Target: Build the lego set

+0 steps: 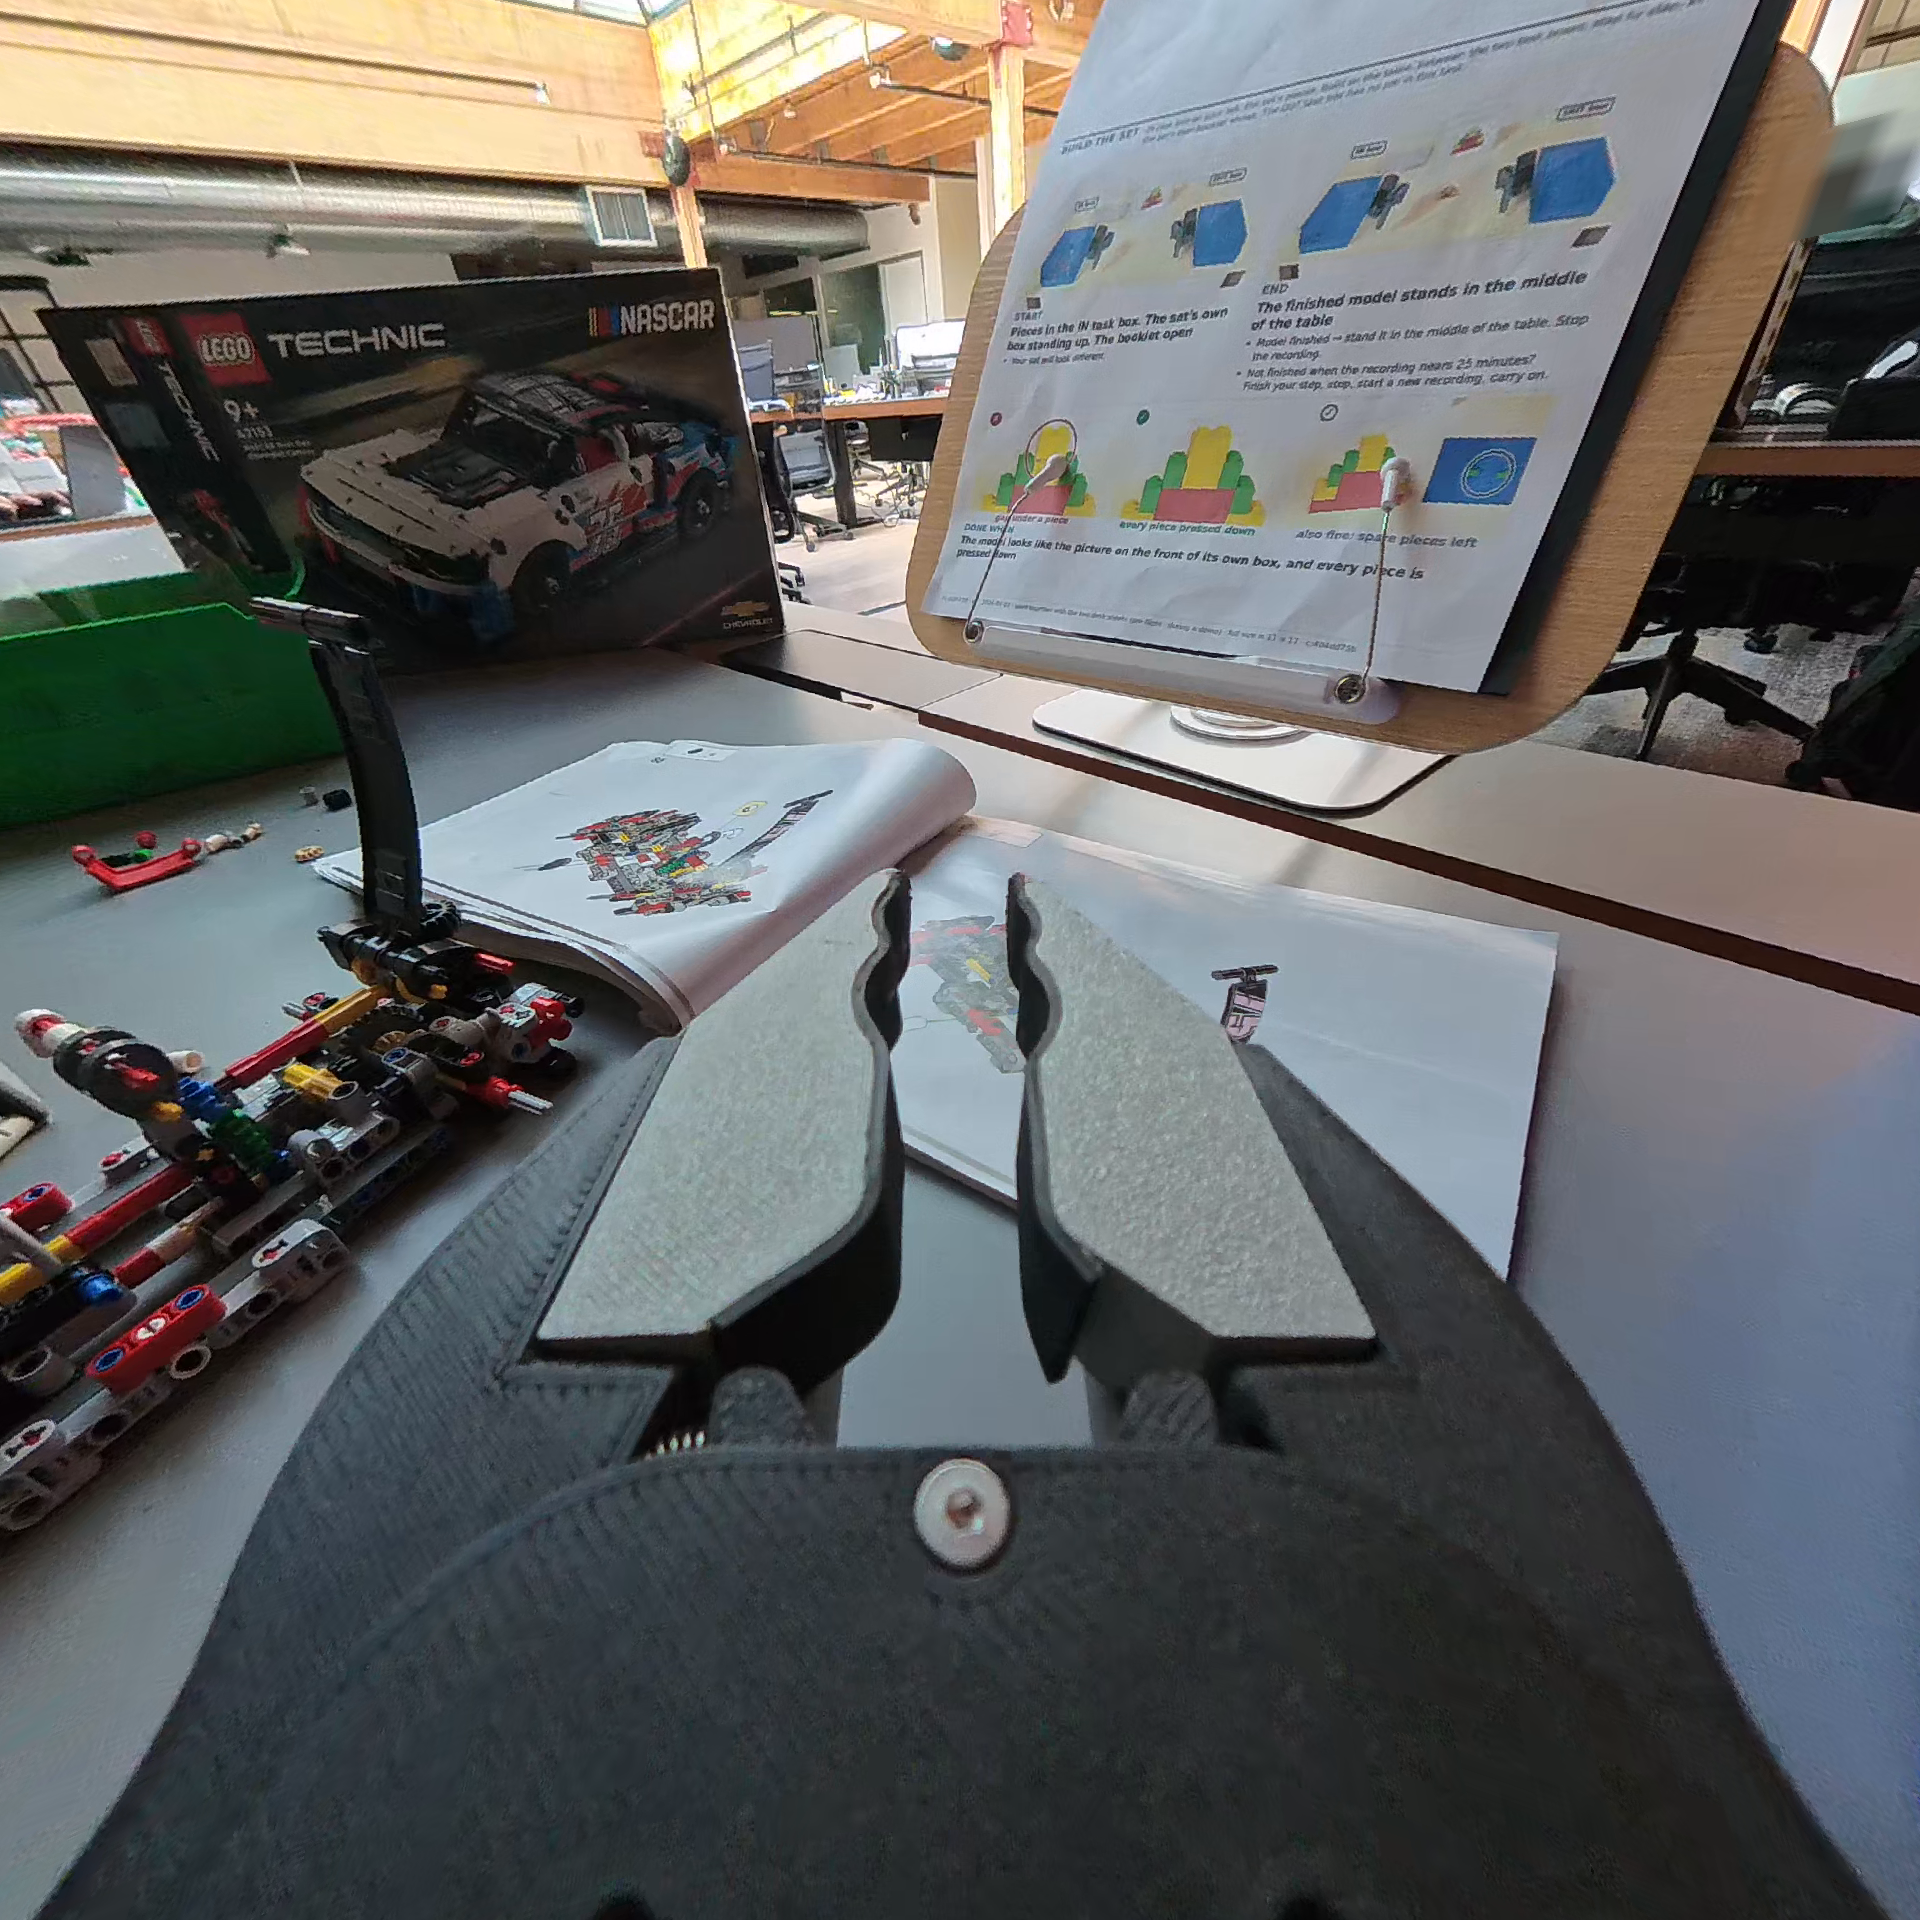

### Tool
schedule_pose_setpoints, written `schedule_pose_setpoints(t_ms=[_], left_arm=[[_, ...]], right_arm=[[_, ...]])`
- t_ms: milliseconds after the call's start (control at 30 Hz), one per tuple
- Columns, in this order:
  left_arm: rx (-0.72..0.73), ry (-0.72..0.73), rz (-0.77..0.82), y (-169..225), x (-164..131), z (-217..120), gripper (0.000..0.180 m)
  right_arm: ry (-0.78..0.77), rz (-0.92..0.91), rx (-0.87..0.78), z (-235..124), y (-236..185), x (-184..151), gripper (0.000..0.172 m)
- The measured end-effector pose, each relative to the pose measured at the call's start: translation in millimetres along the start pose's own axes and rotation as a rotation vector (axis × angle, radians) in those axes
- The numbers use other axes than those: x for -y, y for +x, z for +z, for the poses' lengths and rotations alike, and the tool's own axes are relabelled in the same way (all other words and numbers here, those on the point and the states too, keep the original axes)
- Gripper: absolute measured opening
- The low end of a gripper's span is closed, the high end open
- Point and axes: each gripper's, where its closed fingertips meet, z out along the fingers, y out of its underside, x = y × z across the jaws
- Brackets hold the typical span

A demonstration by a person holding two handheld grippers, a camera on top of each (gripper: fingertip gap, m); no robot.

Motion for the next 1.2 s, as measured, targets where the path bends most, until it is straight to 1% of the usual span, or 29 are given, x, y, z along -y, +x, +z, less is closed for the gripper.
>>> schedule_pose_setpoints(t_ms=[400,700,833,1200], left_arm=[[-0.013,0.003,-0.015,0,0,0,0.014],[-0.024,0.005,-0.027,0,1,0,0.014],[-0.032,0.006,-0.035,0,1,0,0.014],[-0.051,0.009,-0.056,0,1,0,0.013]], right_arm=[[-0.005,-0.001,0.006,1,-1,-1,0.014],[0.056,0.051,-0.031,-6,14,10,0.014],[0.05,0.076,-0.025,-4,17,7,0.014],[0.047,0.07,-0.017,-1,16,7,0.014]])
